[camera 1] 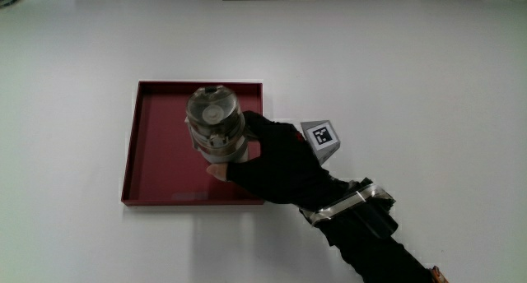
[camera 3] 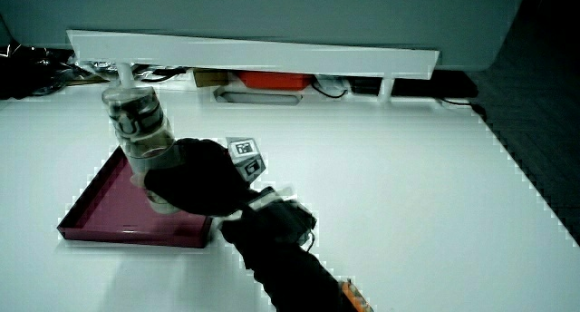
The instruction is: Place bottle
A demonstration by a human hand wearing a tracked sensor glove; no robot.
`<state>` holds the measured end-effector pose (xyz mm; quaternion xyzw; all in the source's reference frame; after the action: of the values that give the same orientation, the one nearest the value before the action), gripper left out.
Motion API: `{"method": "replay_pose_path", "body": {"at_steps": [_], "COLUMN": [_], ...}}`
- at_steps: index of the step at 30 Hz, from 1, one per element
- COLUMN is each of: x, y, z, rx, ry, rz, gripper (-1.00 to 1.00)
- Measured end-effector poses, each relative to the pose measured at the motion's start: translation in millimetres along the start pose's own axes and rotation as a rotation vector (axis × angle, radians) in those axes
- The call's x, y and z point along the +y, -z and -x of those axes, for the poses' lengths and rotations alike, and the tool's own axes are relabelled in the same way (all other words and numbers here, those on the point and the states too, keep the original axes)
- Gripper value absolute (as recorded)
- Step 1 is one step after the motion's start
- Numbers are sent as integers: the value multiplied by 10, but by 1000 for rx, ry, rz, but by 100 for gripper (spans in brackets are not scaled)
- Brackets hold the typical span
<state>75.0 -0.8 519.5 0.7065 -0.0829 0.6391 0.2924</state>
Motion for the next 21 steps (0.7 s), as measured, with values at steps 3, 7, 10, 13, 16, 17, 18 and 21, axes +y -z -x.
{"method": "replay_pose_path", "body": {"at_steps": [3,7,10,13,16,17,18,21], "x": [23,43,46,44,29,29,29,21], "y": [33,38,42,55,51,51,53,44], "z": [-76,-192,-250,-310,-336,-334,-334,-350], "rx": [5,17,14,19,49,47,55,67], "ry": [9,39,47,66,65,63,68,98], "rz": [9,15,15,22,23,24,27,36], "gripper": [0,0,0,0,0,0,0,0]}}
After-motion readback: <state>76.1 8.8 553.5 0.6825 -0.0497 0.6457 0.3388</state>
